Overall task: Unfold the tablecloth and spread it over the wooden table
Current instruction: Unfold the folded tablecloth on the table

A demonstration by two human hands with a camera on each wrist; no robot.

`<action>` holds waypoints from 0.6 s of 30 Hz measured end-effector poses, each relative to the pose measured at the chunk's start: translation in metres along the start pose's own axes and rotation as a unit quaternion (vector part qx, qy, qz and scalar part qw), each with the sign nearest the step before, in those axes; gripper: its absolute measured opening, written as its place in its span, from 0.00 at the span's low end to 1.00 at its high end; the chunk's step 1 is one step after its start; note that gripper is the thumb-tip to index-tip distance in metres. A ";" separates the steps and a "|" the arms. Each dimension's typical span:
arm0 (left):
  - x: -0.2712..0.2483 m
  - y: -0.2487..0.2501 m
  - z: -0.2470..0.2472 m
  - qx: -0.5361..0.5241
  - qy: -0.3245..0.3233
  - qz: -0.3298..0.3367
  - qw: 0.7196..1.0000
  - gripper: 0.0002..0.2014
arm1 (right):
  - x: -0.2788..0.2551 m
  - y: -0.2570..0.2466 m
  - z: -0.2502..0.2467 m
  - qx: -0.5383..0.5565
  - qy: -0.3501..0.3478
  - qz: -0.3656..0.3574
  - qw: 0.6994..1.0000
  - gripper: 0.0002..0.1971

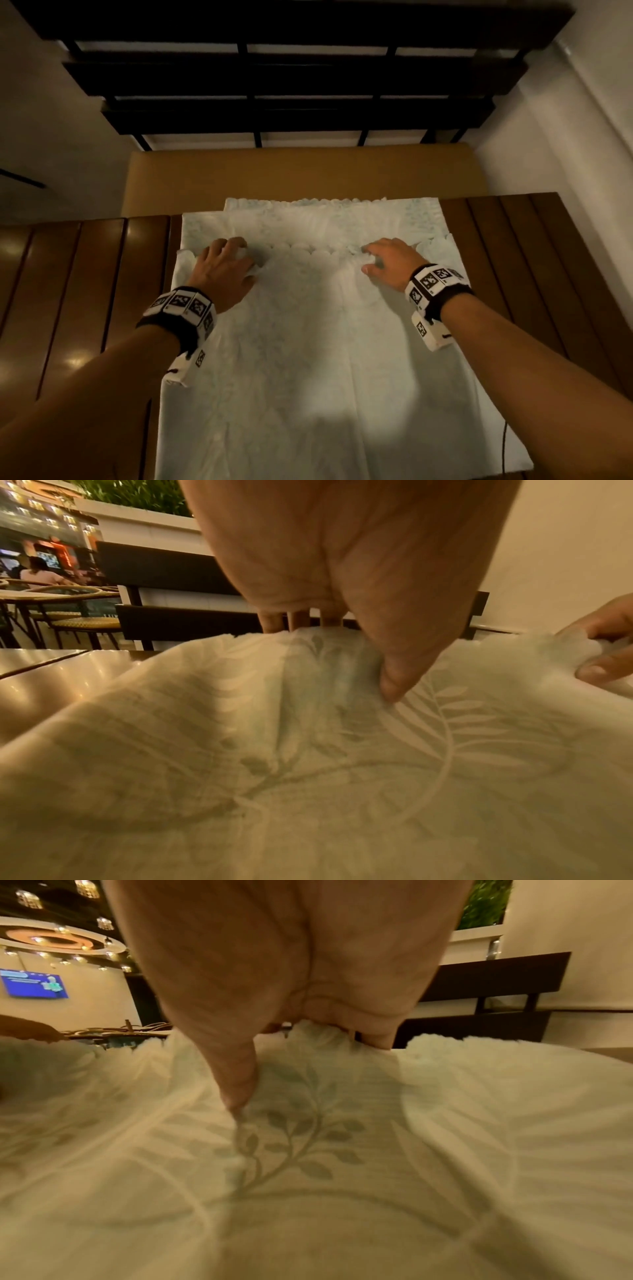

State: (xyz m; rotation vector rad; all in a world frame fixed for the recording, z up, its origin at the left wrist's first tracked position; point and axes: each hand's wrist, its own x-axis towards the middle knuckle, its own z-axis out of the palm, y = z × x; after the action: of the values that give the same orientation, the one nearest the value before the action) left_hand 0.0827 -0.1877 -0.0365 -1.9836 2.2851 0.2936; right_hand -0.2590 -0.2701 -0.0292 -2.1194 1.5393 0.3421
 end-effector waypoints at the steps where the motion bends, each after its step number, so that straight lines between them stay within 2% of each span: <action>1: 0.000 -0.002 0.001 -0.012 -0.005 0.006 1.000 0.22 | -0.006 -0.001 0.002 0.025 0.007 0.004 1.000 0.22; 5: 0.008 -0.013 0.006 -0.065 -0.033 -0.034 0.997 0.37 | -0.023 -0.003 0.010 0.045 0.018 0.018 0.999 0.19; 8: 0.014 -0.017 0.011 -0.059 -0.068 -0.059 0.994 0.41 | -0.023 -0.005 0.012 0.056 0.000 0.050 0.997 0.19; 10: 0.012 -0.016 0.013 -0.038 -0.077 -0.056 0.995 0.37 | -0.028 -0.011 0.015 0.069 -0.012 0.053 0.996 0.16; 13: 0.003 -0.014 0.015 -0.014 -0.083 -0.021 0.996 0.23 | -0.052 -0.023 0.027 0.121 -0.010 0.059 0.991 0.21; 16: -0.024 -0.002 0.017 -0.070 -0.049 0.021 0.996 0.14 | -0.096 -0.031 0.046 0.168 -0.005 0.083 0.982 0.25; 18: -0.056 0.015 0.016 -0.117 -0.027 0.025 0.992 0.11 | -0.130 -0.035 0.064 0.172 -0.023 0.081 0.981 0.25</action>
State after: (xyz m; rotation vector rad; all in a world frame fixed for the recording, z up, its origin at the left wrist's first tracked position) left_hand 0.0747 -0.1284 -0.0395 -1.9941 2.3644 0.6401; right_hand -0.2638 -0.1218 -0.0135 -1.7154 1.6179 0.1625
